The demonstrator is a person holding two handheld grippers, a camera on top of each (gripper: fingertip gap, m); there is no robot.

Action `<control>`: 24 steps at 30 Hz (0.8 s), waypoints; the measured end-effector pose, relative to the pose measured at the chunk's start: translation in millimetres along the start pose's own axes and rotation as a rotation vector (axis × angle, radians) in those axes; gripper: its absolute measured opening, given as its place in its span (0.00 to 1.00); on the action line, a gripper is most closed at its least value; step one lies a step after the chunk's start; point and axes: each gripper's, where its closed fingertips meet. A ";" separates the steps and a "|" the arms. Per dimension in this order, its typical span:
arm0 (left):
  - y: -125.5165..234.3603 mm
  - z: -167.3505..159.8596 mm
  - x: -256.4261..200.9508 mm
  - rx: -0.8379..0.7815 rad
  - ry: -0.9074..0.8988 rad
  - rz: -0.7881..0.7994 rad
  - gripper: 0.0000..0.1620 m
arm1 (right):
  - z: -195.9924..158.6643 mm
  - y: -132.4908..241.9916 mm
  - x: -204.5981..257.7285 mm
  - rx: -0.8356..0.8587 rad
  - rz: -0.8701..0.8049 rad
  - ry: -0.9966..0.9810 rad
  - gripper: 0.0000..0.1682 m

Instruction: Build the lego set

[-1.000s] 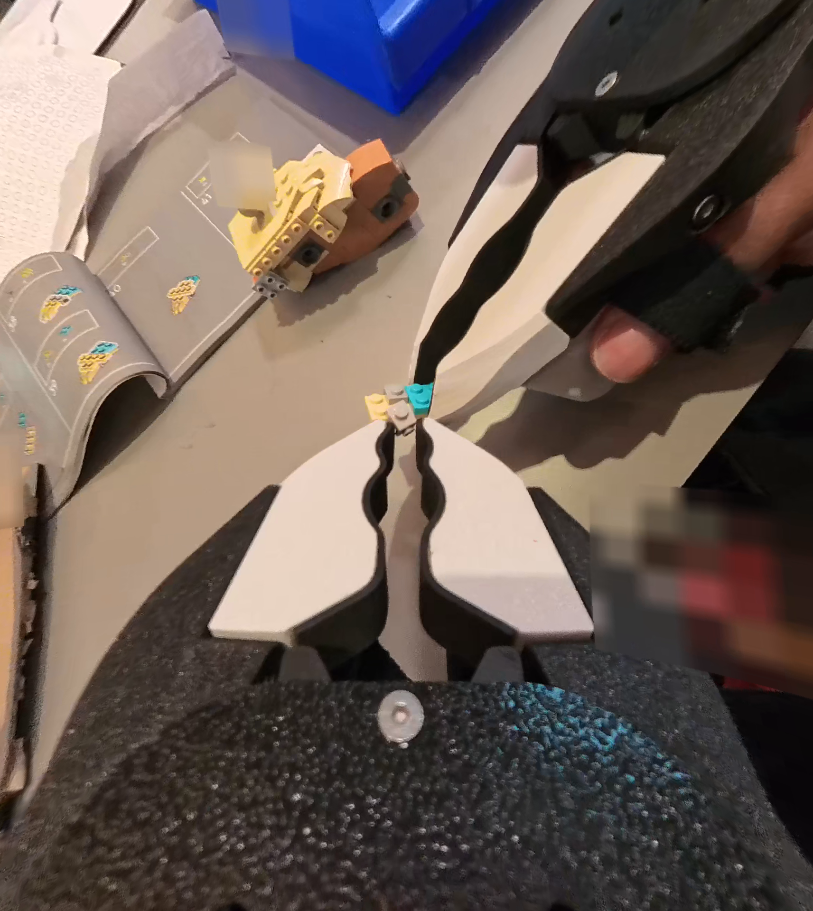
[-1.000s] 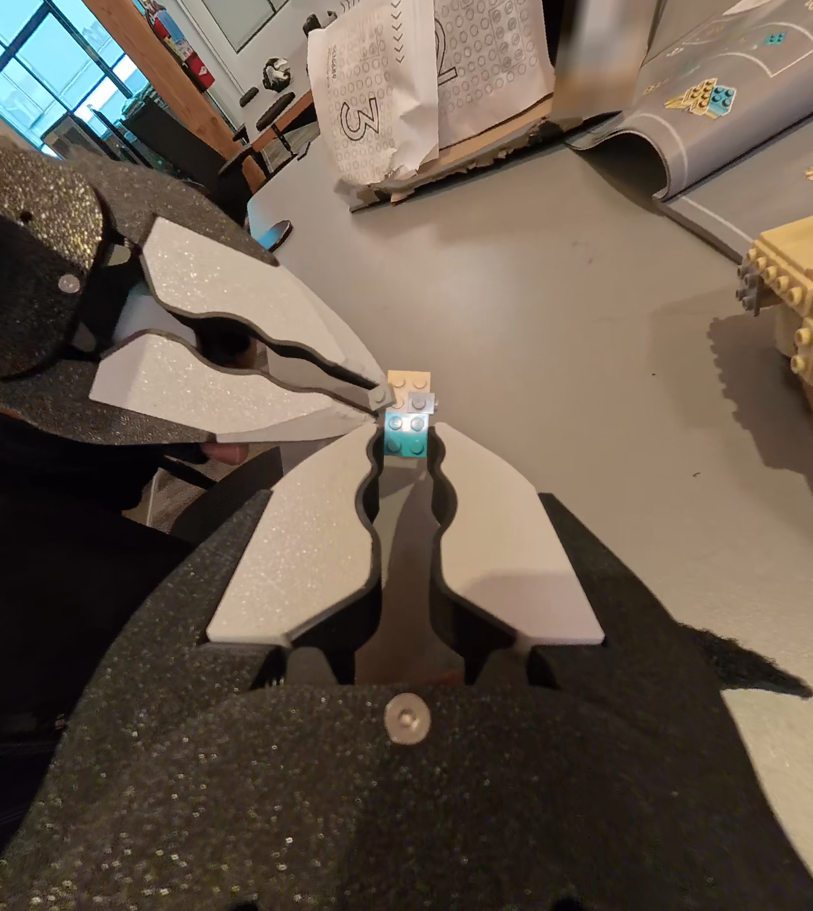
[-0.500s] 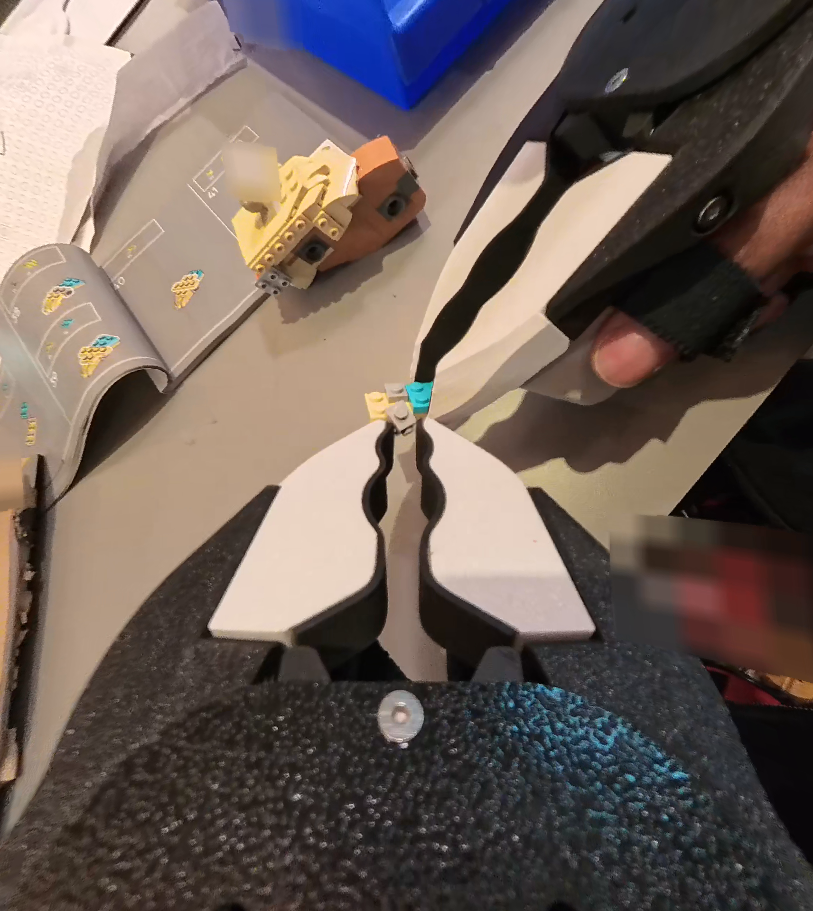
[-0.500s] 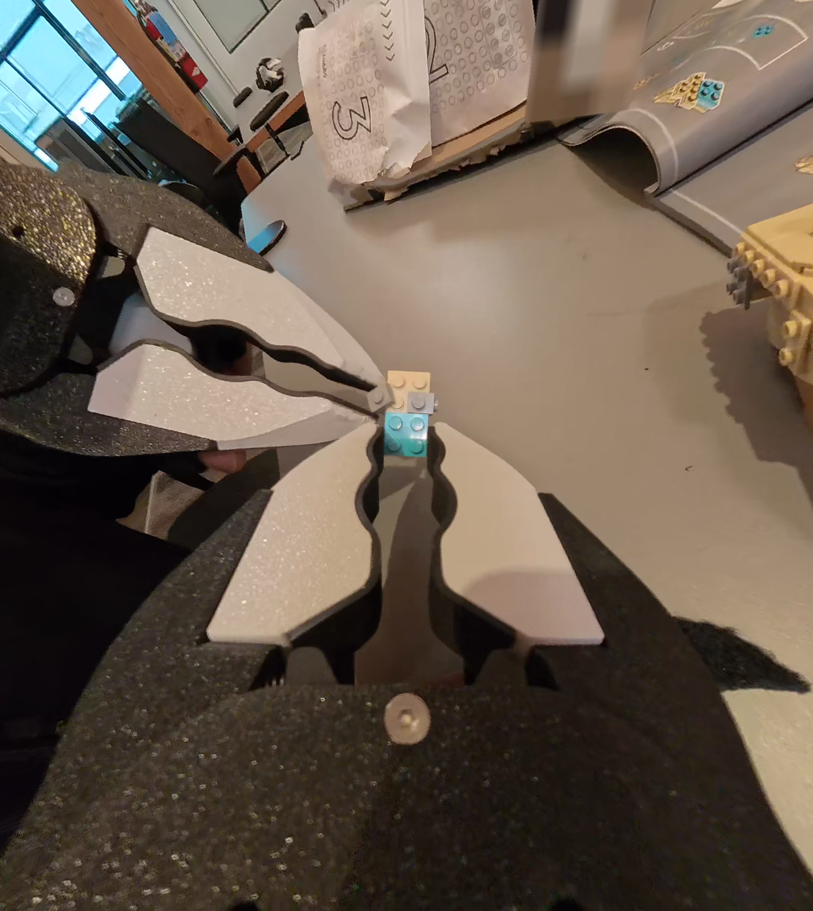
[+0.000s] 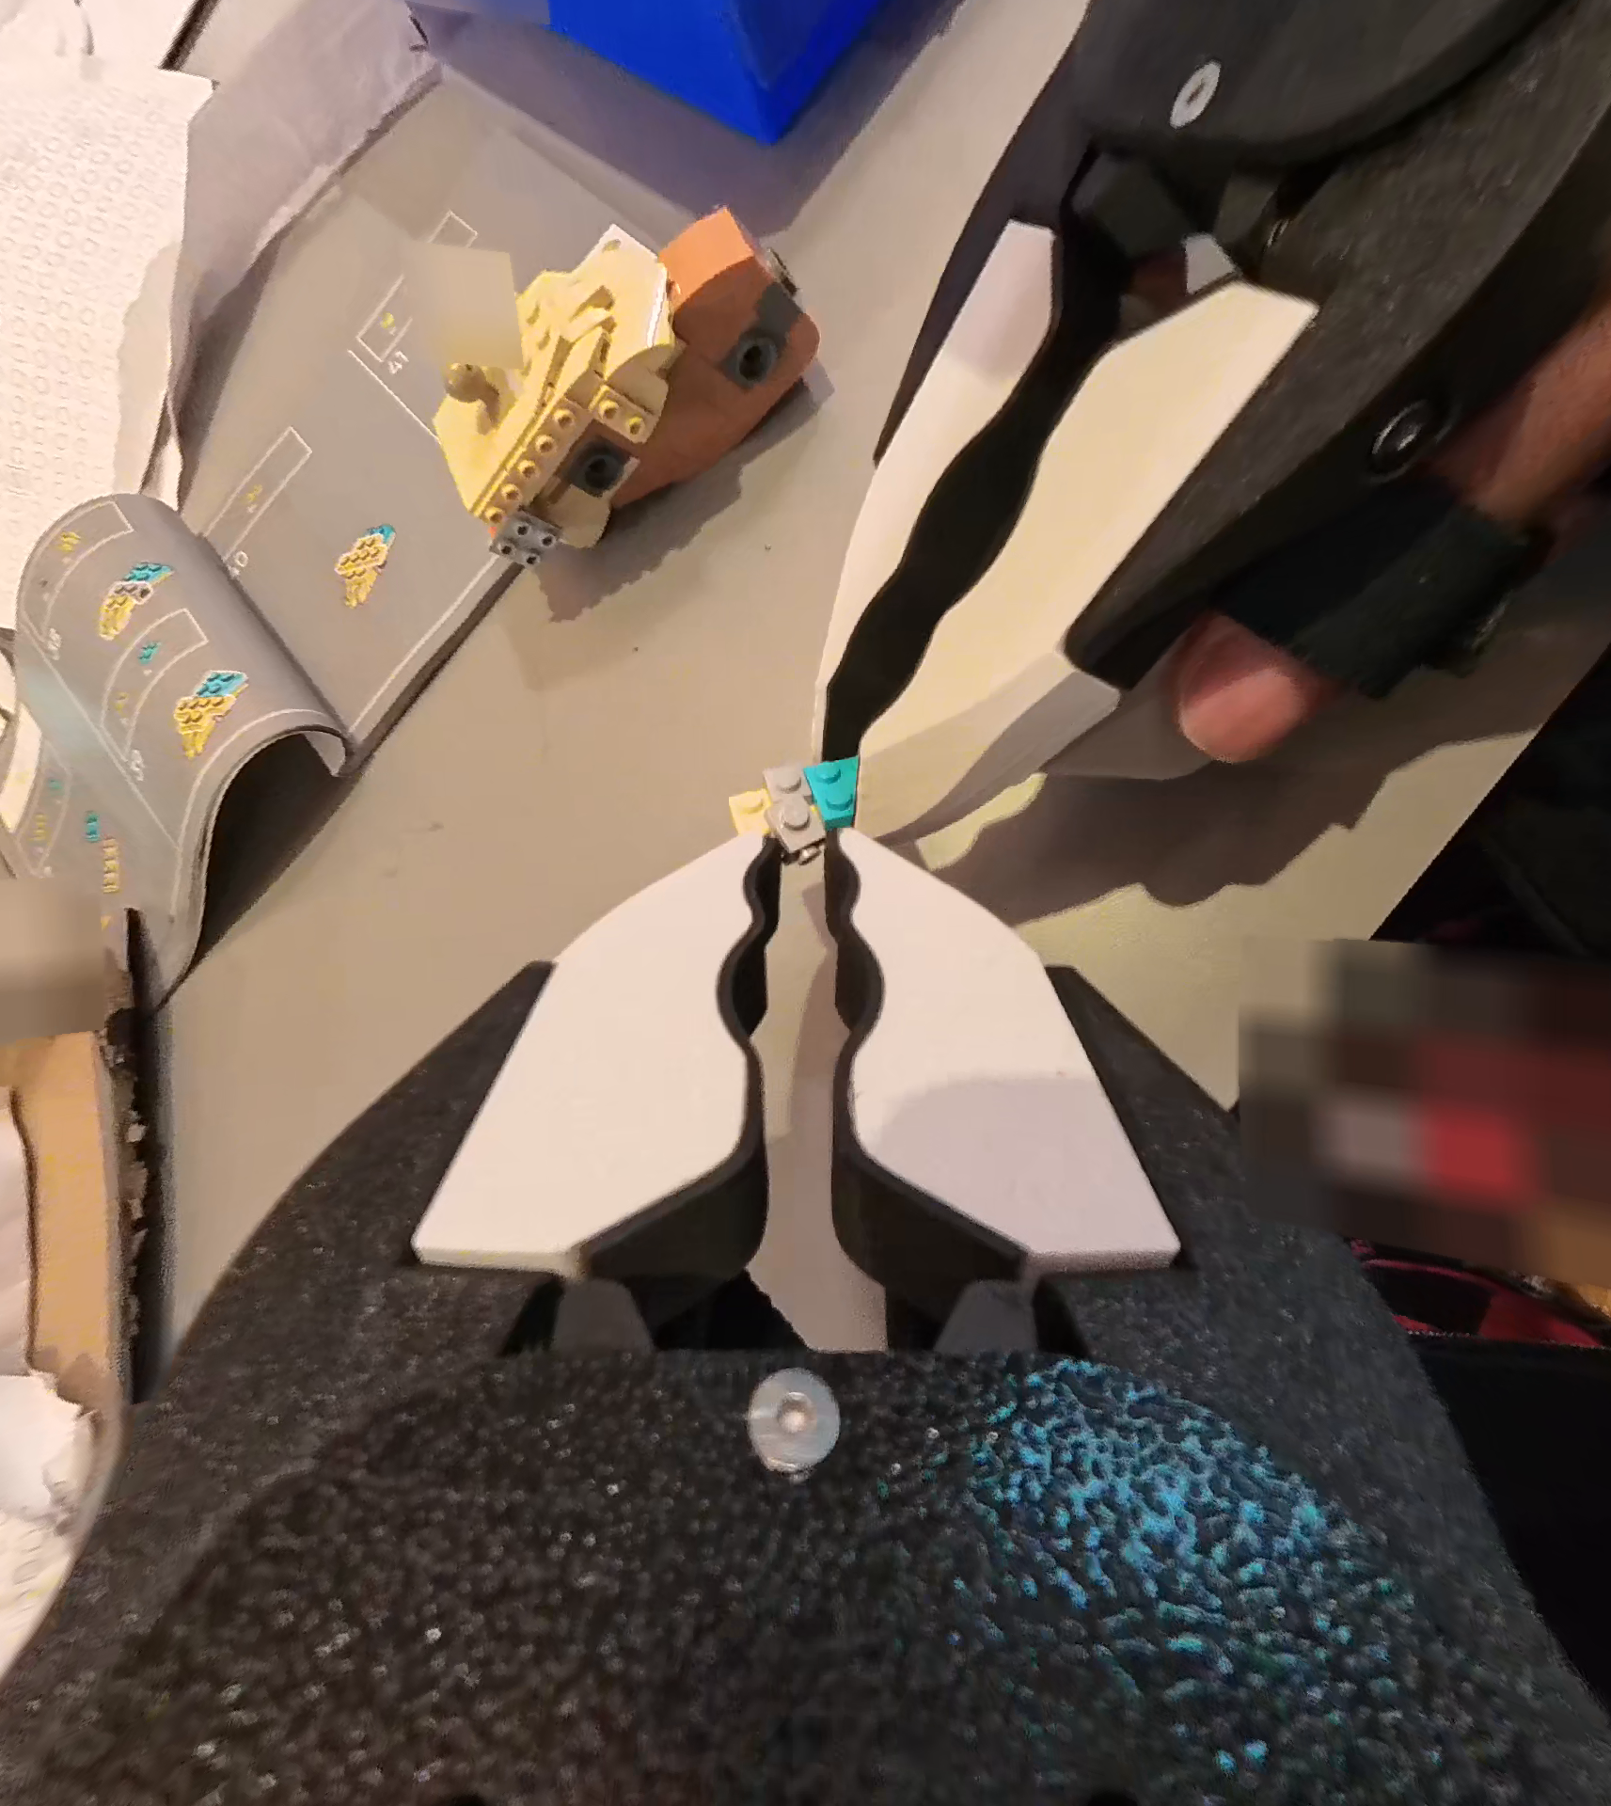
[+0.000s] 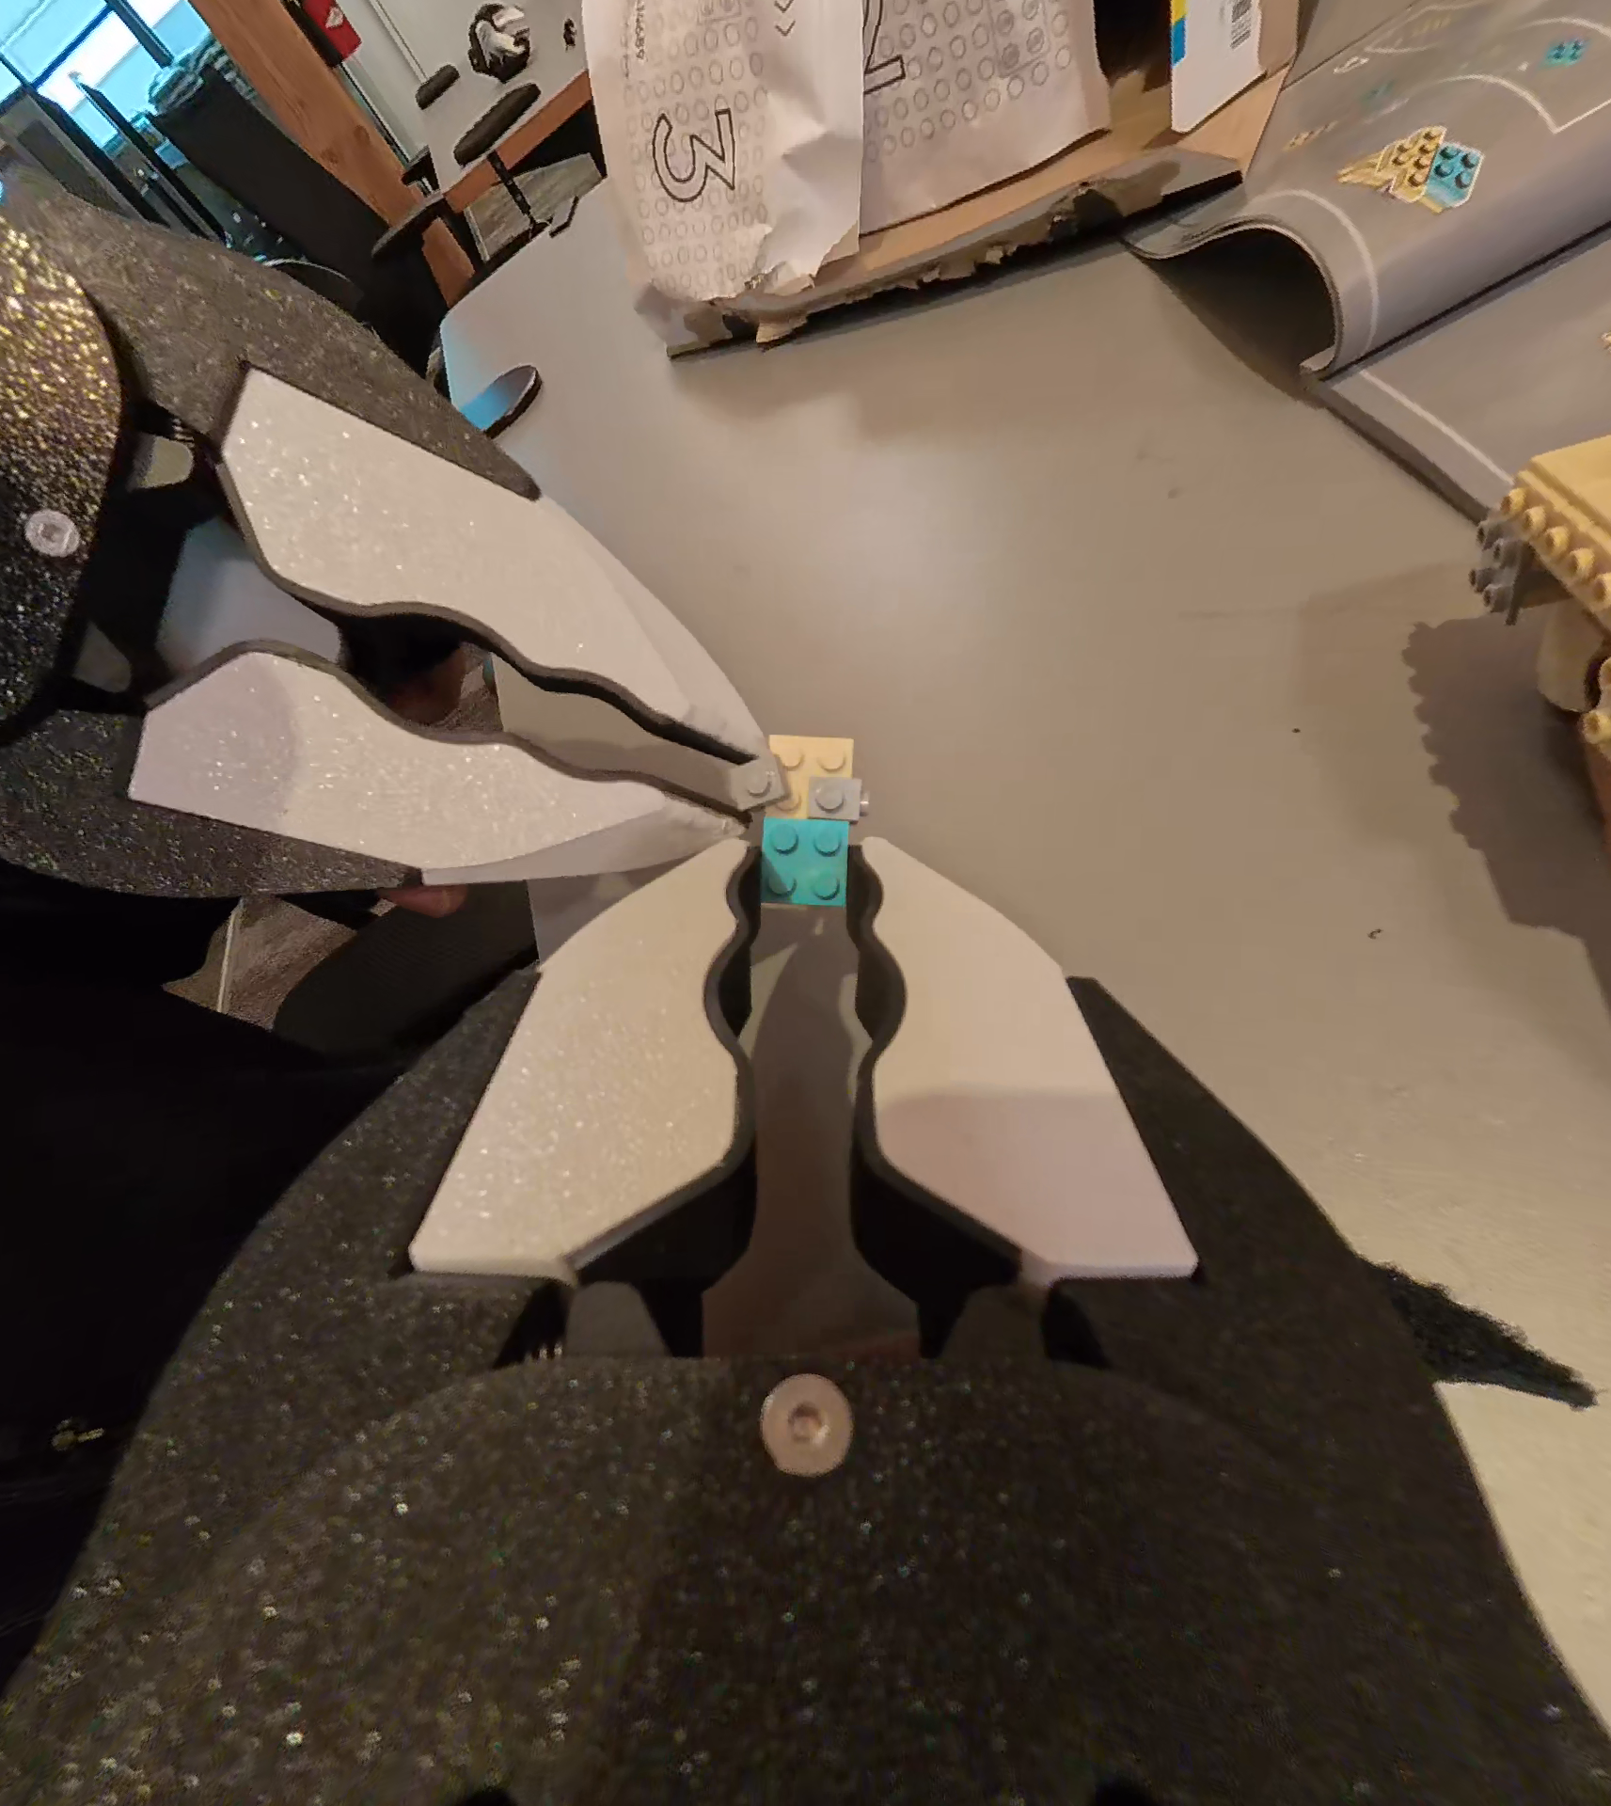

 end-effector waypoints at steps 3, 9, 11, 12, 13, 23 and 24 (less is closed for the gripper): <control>-0.4 0.8 1.2 0.003 -0.023 0.014 0.05 | 0.4 -0.2 -0.3 -0.002 0.001 -0.004 0.10; -1.2 2.1 2.2 -0.007 -0.030 0.032 0.05 | 1.2 0.8 -1.0 -0.013 0.011 -0.019 0.10; -1.0 2.7 2.7 -0.011 -0.027 0.036 0.05 | 2.1 1.3 -1.1 -0.021 0.017 -0.025 0.10; -0.8 2.9 3.3 -0.013 -0.024 0.038 0.06 | 2.6 1.8 -1.2 -0.027 0.020 -0.029 0.10; -0.7 2.8 3.8 -0.013 -0.020 0.039 0.07 | 3.3 2.4 -1.5 -0.033 0.023 -0.034 0.10; -0.3 4.4 4.0 -0.033 0.009 0.037 0.08 | 4.6 3.8 -2.0 -0.046 0.018 -0.033 0.10; 0.6 4.9 4.0 -0.038 0.018 0.030 0.08 | 4.5 3.7 -1.9 -0.046 0.018 -0.032 0.10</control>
Point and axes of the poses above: each gripper's, where its closed fingertips meet, y back along the fingers, z out of its top, x = y × z across the jaws, and after that the axes turned 7 degrees about z, right-handed
